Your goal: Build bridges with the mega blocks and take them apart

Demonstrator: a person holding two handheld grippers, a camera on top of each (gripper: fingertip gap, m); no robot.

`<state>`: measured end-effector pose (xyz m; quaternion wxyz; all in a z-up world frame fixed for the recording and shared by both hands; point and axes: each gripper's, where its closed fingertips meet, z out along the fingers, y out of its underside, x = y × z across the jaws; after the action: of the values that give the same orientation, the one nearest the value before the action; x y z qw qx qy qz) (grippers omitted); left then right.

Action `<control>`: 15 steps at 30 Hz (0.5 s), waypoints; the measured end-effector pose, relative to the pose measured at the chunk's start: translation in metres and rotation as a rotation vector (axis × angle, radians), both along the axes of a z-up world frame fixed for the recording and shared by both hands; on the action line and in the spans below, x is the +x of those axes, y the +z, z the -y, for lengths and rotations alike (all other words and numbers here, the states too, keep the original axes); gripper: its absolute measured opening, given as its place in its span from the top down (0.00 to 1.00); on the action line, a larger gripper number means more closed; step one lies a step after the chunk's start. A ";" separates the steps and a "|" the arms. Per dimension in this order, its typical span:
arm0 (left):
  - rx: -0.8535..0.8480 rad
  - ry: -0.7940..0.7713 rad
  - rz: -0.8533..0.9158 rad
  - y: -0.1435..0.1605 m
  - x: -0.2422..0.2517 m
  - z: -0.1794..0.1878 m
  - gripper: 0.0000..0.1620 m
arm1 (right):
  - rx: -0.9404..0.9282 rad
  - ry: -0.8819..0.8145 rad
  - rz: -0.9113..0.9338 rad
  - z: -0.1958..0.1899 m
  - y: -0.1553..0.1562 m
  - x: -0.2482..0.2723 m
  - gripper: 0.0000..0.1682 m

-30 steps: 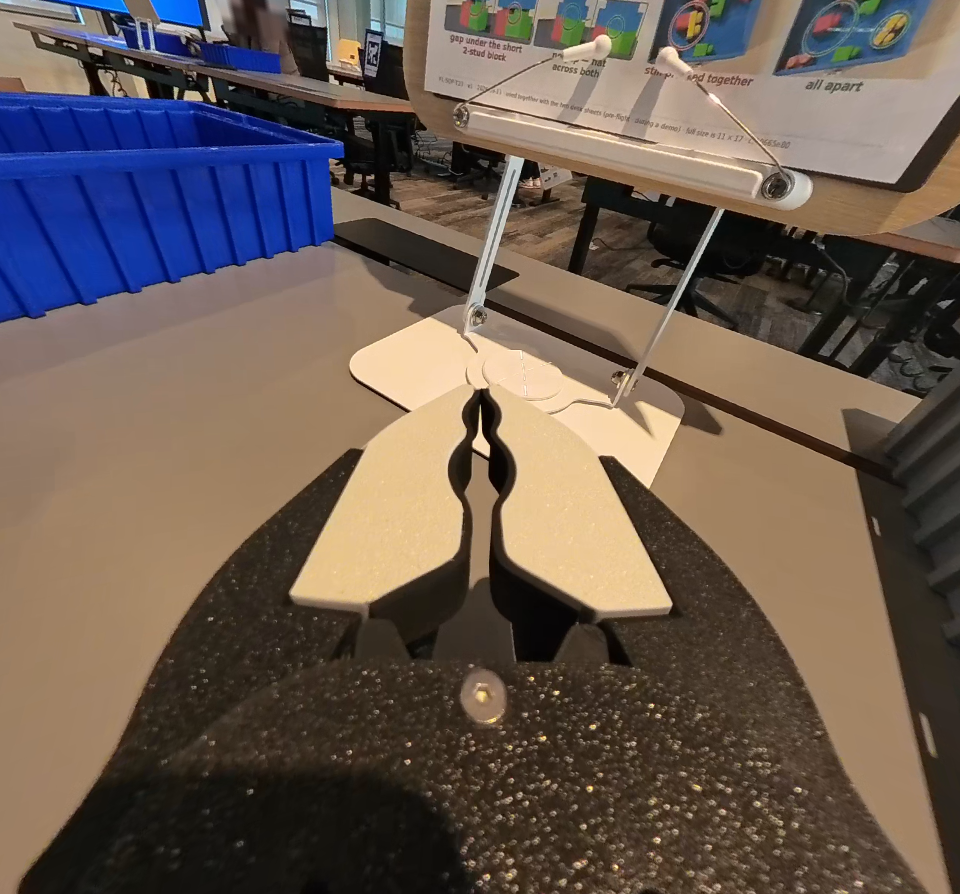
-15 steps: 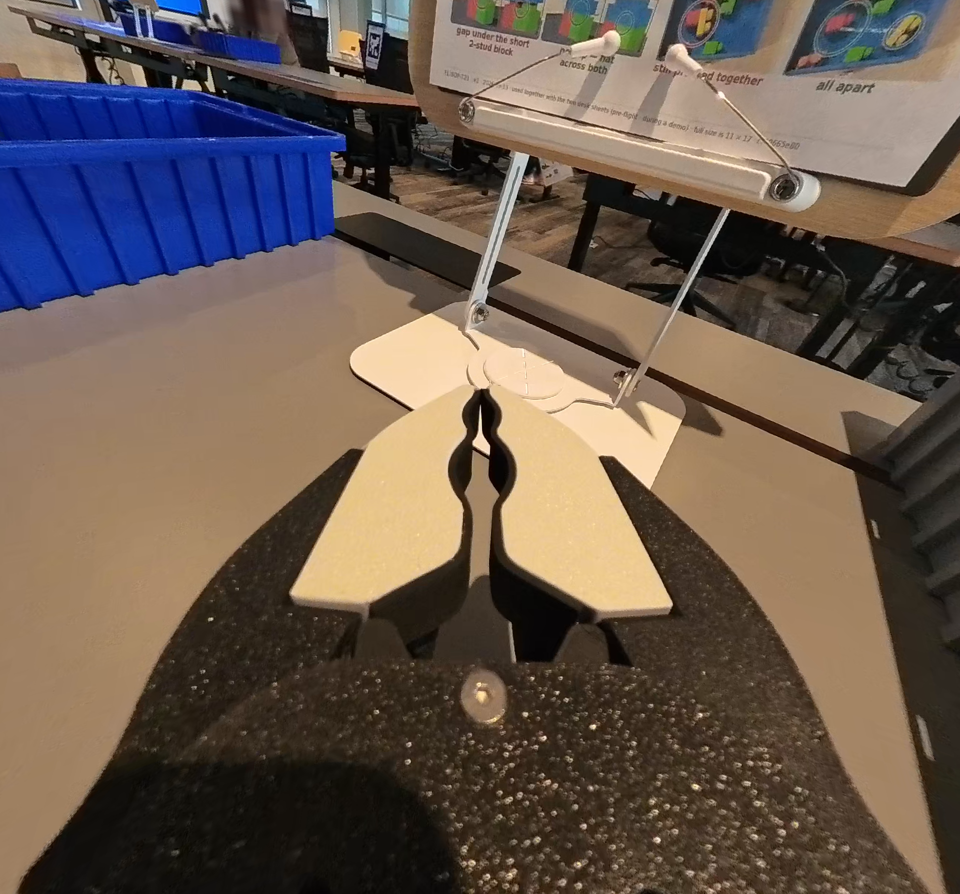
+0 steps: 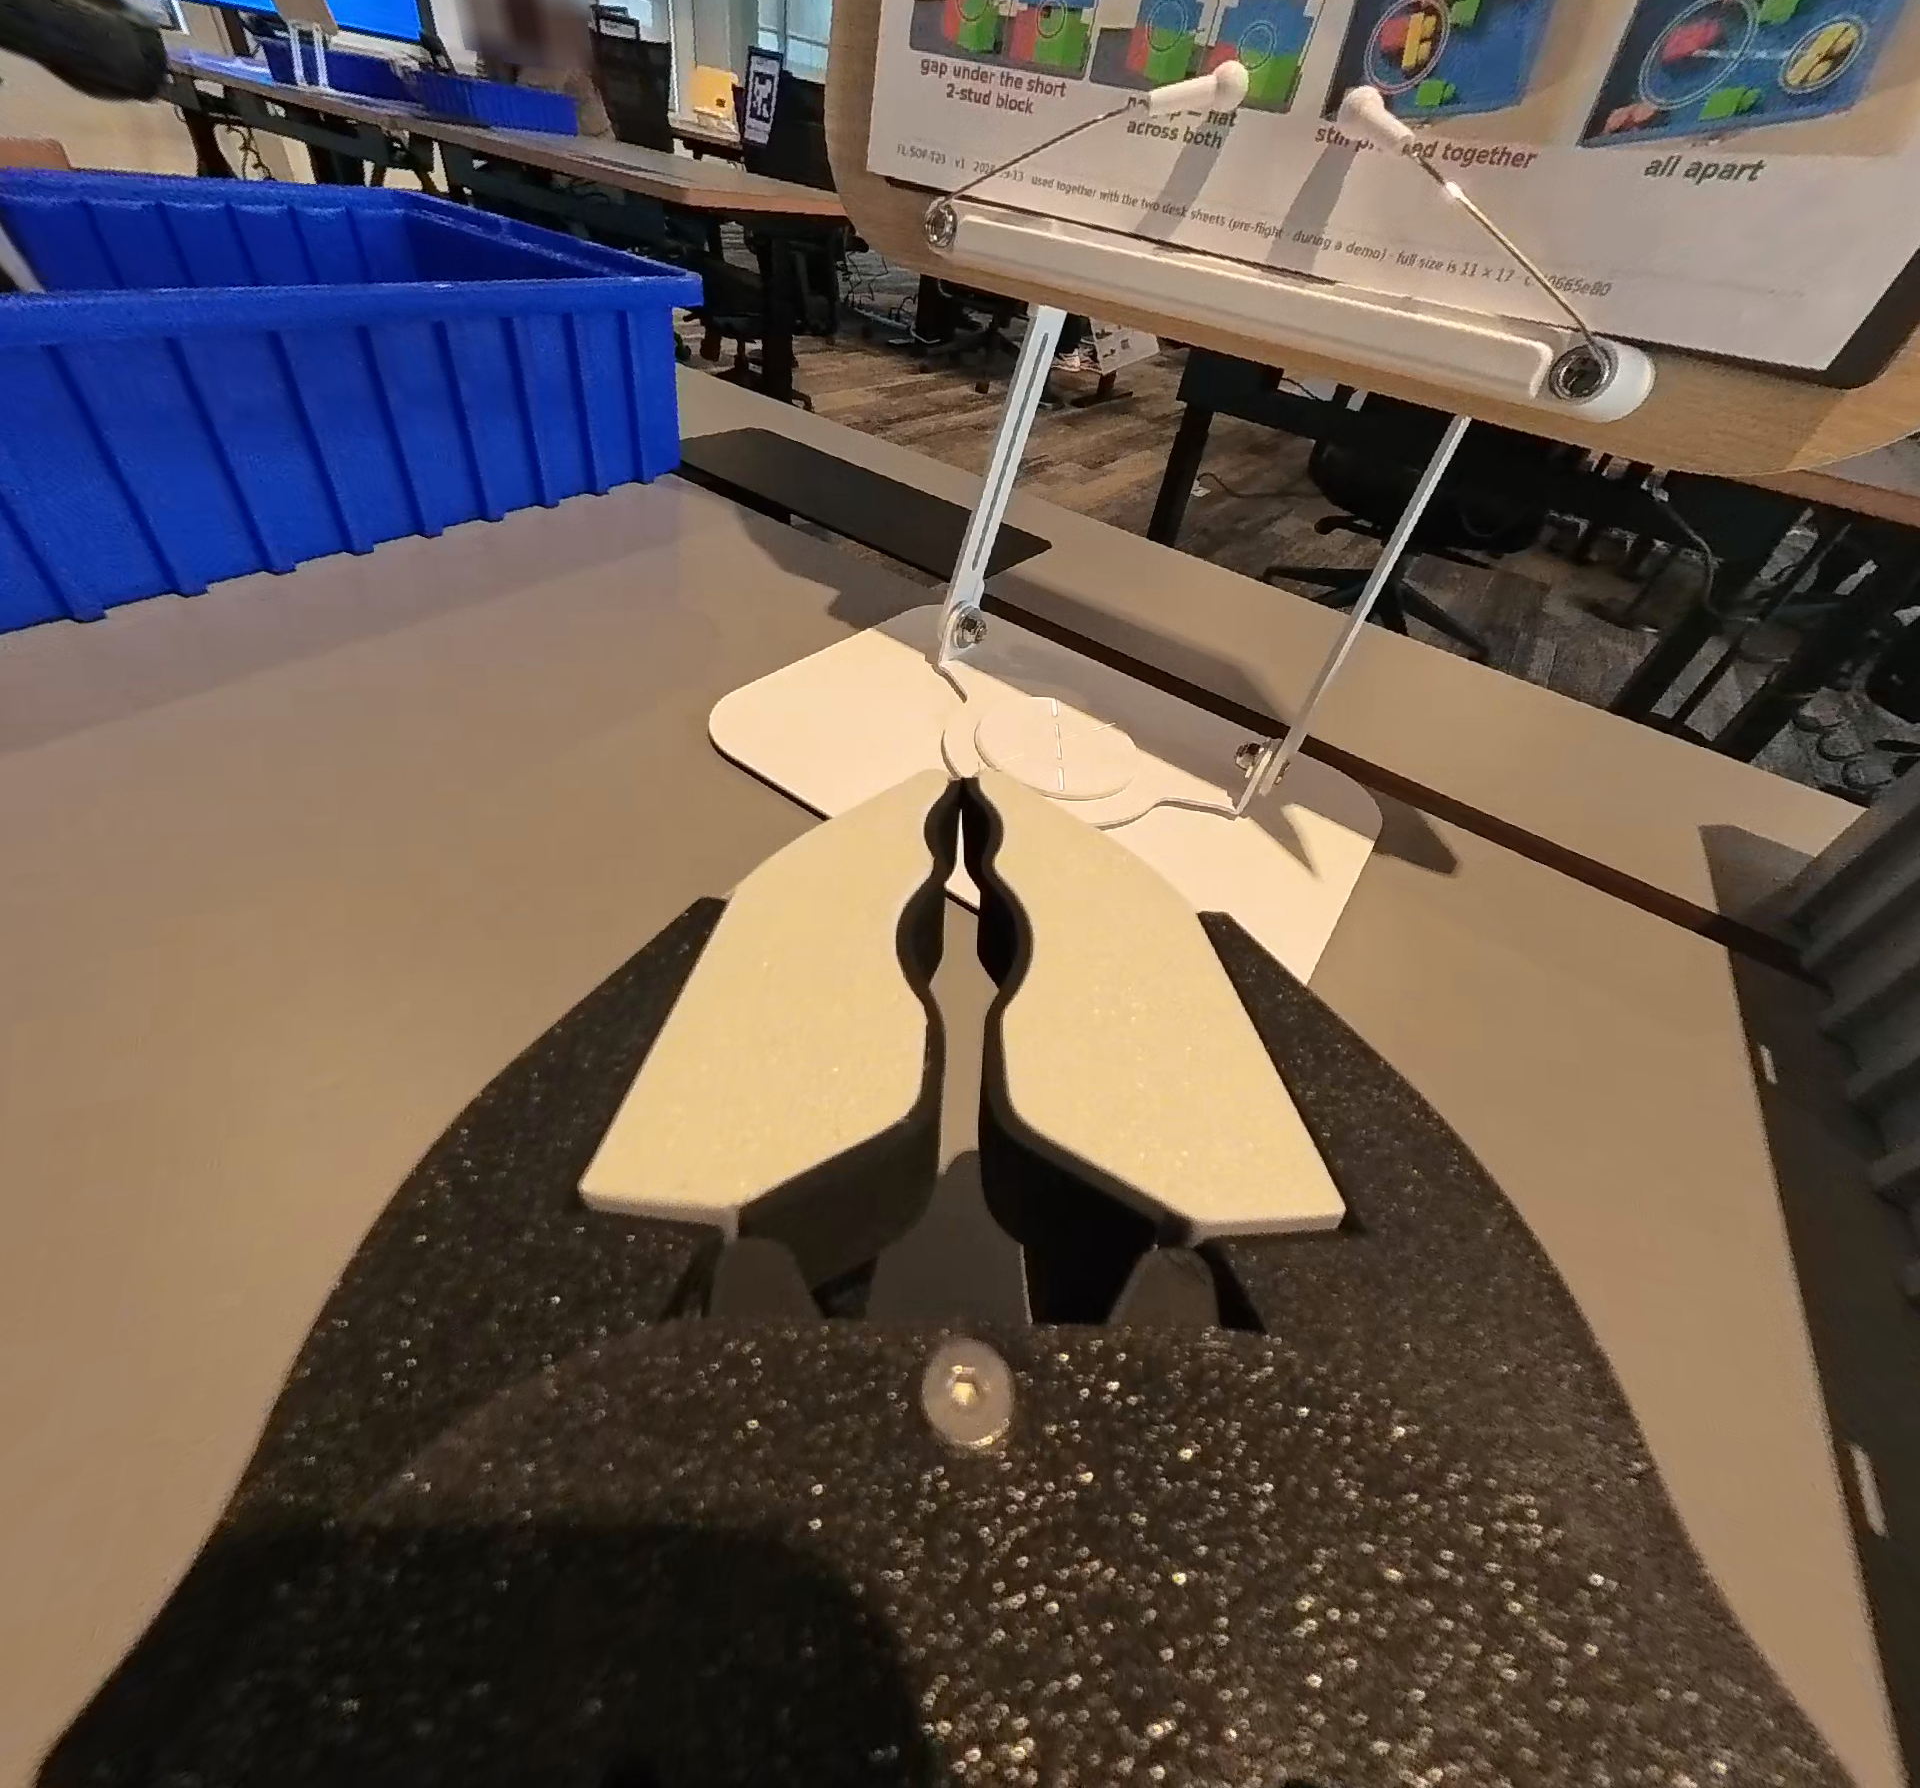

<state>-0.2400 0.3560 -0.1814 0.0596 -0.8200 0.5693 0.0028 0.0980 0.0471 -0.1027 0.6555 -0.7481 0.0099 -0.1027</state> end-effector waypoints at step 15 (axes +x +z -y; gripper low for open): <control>0.079 -0.115 0.764 0.185 0.066 0.084 0.77 | -0.008 -0.001 0.006 -0.001 -0.001 0.000 1.00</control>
<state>-0.1743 0.2721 0.0039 0.2989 -0.7258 0.5505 -0.2843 0.0978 0.0480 -0.1036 0.6525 -0.7504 0.0082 -0.1053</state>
